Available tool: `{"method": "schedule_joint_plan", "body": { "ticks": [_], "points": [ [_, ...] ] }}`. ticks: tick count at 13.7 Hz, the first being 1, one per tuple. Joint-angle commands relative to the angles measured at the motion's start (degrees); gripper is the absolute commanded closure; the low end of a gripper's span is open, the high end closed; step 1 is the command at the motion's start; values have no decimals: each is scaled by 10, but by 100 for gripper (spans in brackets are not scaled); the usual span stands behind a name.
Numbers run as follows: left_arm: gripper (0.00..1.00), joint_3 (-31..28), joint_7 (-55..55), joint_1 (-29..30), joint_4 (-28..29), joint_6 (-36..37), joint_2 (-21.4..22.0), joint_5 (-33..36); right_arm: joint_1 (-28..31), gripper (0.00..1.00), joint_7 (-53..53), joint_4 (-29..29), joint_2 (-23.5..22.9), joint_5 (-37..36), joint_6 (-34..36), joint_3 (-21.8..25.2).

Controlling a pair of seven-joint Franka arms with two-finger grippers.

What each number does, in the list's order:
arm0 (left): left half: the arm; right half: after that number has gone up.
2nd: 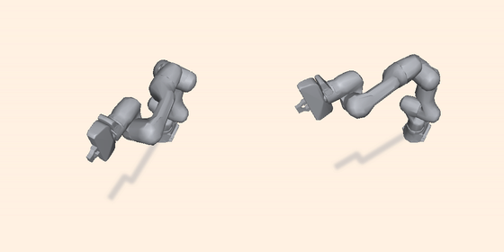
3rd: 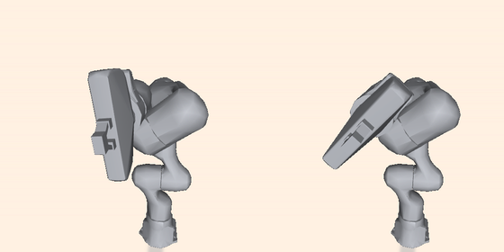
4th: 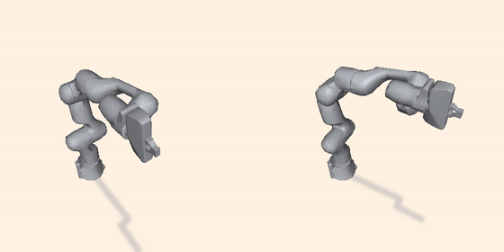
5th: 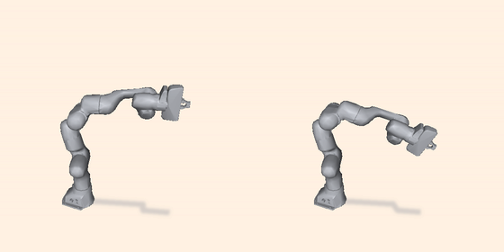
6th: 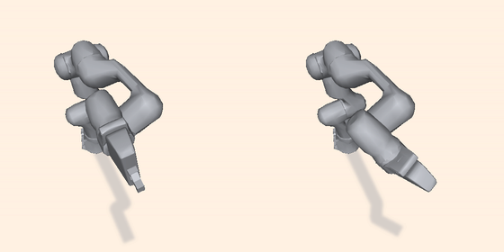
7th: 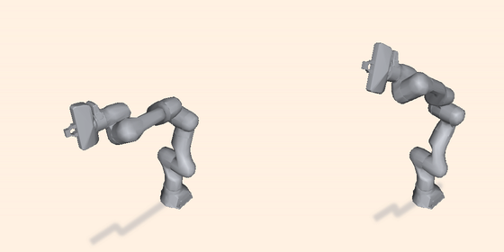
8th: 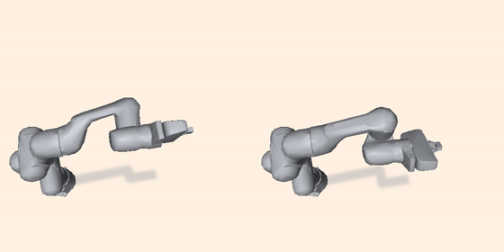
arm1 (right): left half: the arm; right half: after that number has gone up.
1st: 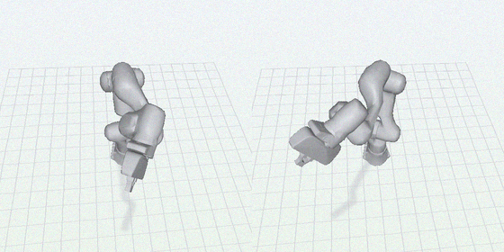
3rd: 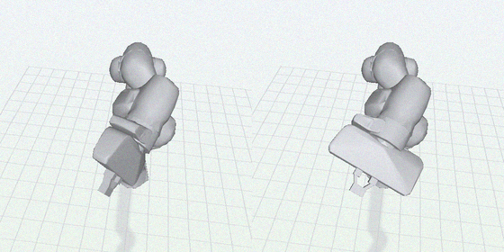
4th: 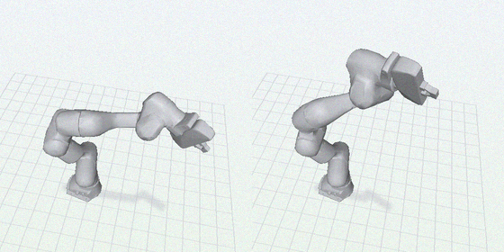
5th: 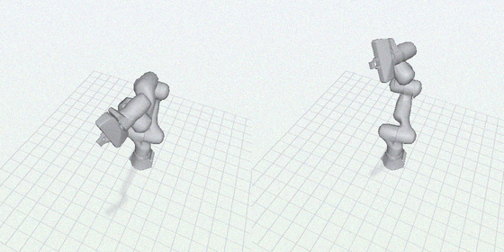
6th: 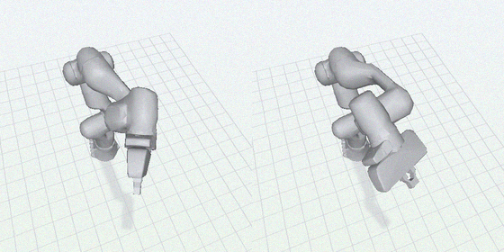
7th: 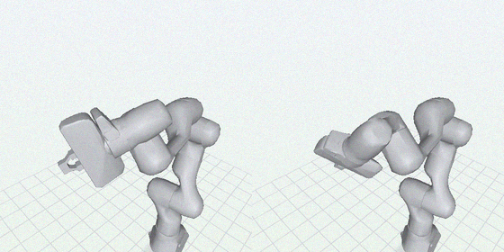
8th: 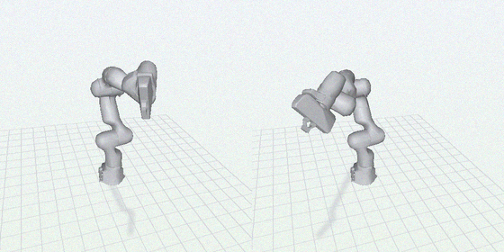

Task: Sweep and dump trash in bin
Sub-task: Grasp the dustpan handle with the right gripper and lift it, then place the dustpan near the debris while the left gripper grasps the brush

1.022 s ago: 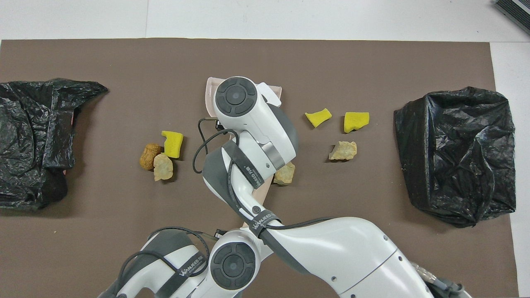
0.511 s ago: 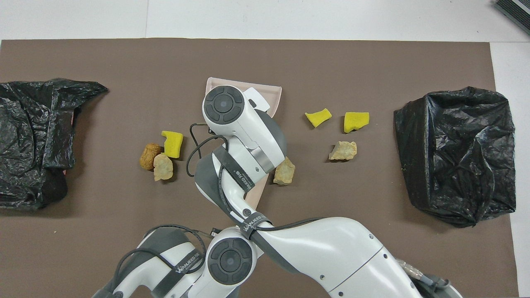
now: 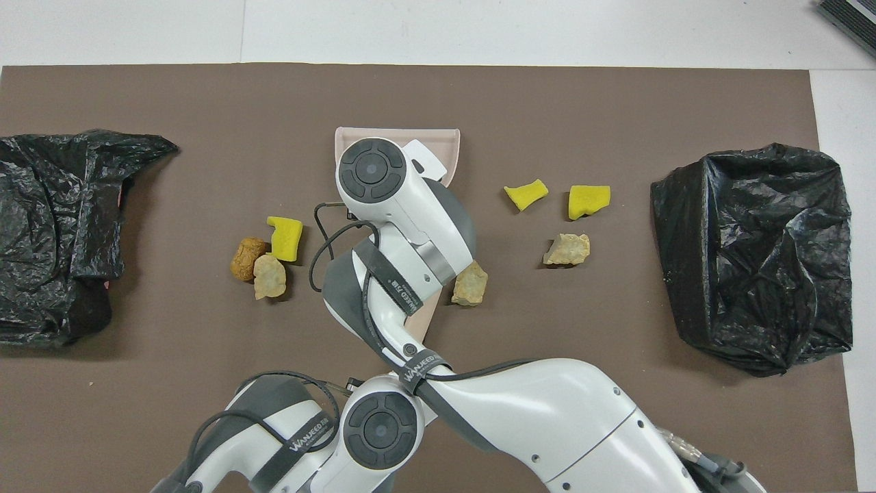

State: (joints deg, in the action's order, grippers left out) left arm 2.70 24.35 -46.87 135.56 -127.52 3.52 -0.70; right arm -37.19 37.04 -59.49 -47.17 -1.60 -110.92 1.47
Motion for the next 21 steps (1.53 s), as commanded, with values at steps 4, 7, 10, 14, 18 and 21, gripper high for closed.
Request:
{"method": "schedule_joint_plan", "body": {
  "ticks": [4,7,10,14,18,21],
  "points": [
    [100,-2,-1,6,3,16,2,12,16,100,-224,-10,40,4,8,-6],
    [100,-2,-1,24,3,31,10,21,26,100,-317,-10,40,-5,11,-5],
    [100,-2,-3,41,7,42,10,33,41,100,-424,-10,43,-6,37,-6],
    [100,-2,-17,69,28,50,33,56,58,100,-540,-8,43,-9,45,-1],
    [100,-2,-86,134,25,72,59,56,90,100,-648,-9,79,-17,75,-7],
    [100,-4,-122,187,8,94,70,56,96,100,-752,-11,97,-15,109,-7]
  ]
}}
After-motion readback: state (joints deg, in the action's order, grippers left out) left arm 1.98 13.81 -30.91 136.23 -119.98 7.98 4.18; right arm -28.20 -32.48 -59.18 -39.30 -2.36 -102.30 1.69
